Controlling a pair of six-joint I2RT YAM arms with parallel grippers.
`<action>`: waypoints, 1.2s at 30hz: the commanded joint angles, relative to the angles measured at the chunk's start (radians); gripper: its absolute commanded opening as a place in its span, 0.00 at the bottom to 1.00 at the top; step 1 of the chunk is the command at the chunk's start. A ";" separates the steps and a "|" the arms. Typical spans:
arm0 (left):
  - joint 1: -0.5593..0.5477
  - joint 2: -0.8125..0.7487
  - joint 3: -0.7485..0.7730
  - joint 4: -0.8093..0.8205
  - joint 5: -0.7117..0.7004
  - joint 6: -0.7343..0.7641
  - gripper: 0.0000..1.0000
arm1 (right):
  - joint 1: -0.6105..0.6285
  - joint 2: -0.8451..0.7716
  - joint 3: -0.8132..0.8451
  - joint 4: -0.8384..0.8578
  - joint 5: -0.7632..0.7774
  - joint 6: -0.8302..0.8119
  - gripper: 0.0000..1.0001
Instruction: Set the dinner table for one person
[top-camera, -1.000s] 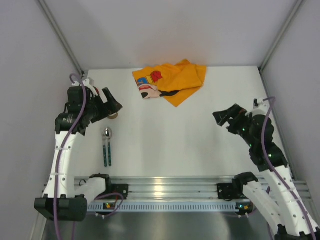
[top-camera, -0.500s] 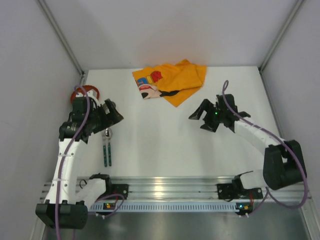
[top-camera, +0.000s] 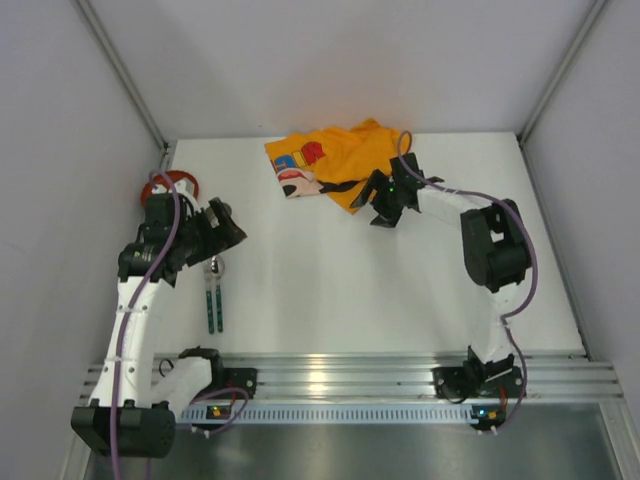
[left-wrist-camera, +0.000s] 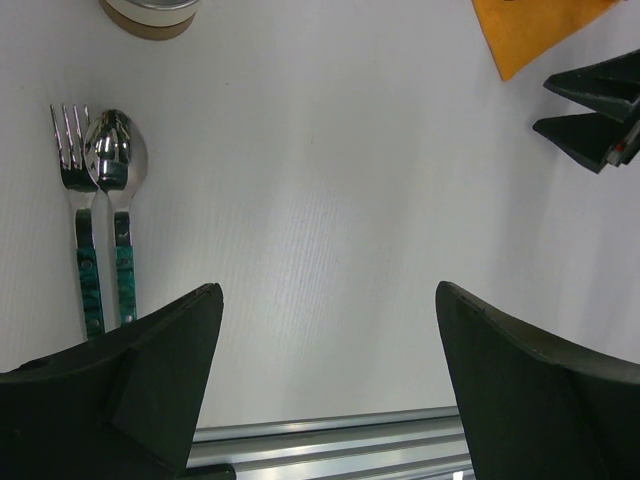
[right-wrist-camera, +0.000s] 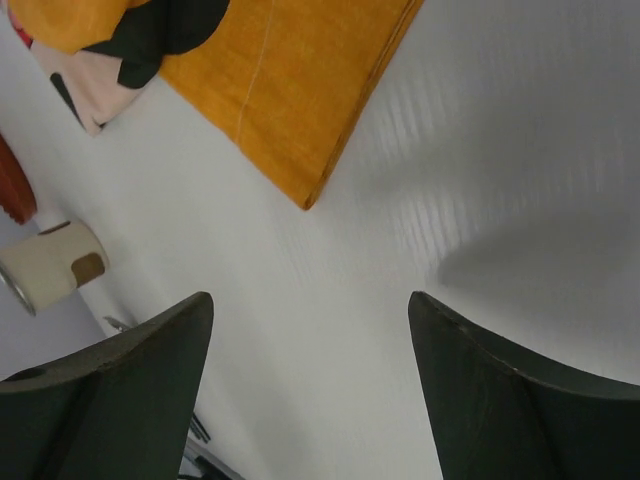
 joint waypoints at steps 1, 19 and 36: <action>-0.005 -0.033 0.014 0.017 -0.016 0.014 0.92 | 0.017 0.111 0.125 -0.018 0.039 0.044 0.79; -0.022 -0.039 -0.015 0.018 -0.091 0.062 0.93 | 0.132 0.466 0.722 -0.441 0.291 0.014 0.28; -0.123 0.111 -0.052 0.144 0.062 -0.030 0.97 | 0.140 -0.109 -0.029 -0.328 0.164 -0.117 0.00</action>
